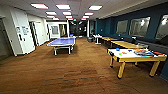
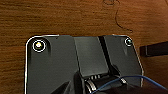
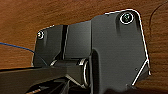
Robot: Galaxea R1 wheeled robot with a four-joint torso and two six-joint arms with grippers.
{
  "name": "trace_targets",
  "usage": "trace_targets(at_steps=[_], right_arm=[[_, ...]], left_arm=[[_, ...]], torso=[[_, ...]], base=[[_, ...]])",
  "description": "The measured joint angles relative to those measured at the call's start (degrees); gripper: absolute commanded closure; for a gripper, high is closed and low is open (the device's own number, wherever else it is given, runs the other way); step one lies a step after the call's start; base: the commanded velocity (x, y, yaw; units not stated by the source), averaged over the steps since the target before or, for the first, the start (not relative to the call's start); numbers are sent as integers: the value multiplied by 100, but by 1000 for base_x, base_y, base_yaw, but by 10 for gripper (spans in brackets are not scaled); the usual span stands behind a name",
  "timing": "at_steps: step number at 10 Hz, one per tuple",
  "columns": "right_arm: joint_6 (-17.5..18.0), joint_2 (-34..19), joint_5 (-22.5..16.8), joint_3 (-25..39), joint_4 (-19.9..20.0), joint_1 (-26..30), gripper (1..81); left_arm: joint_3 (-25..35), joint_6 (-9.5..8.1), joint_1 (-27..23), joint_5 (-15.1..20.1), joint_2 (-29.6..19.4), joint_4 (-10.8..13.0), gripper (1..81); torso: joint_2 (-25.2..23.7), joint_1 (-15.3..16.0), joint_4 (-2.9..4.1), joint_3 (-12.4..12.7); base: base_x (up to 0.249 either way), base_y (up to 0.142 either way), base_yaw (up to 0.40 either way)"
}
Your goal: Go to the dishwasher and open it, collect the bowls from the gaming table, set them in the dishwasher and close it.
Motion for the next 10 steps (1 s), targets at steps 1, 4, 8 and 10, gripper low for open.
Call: trace_targets(at_steps=[1, 4, 8, 10], right_arm=[[0, 15, -10, 10, 0, -17, 10], [-2, 34, -7, -4, 0, -26, 10], [-2, 66, -13, -15, -2, -15, 10], [-2, 66, -13, -30, -2, -17, 10]], left_arm=[[-16, 0, 17, 2, 4, 0, 10], [-22, 0, 26, 2, 20, 0, 10], [-20, 0, 30, 2, 20, 0, 10], [-20, 0, 30, -22, 20, 0, 10]], torso=[[0, -2, 0, 0], [0, -2, 0, 0], [0, -2, 0, 0], [0, -5, 0, 0]], base=[[261, 0, 0], [261, 0, 0], [267, 0, 0], [273, 0, 0]])
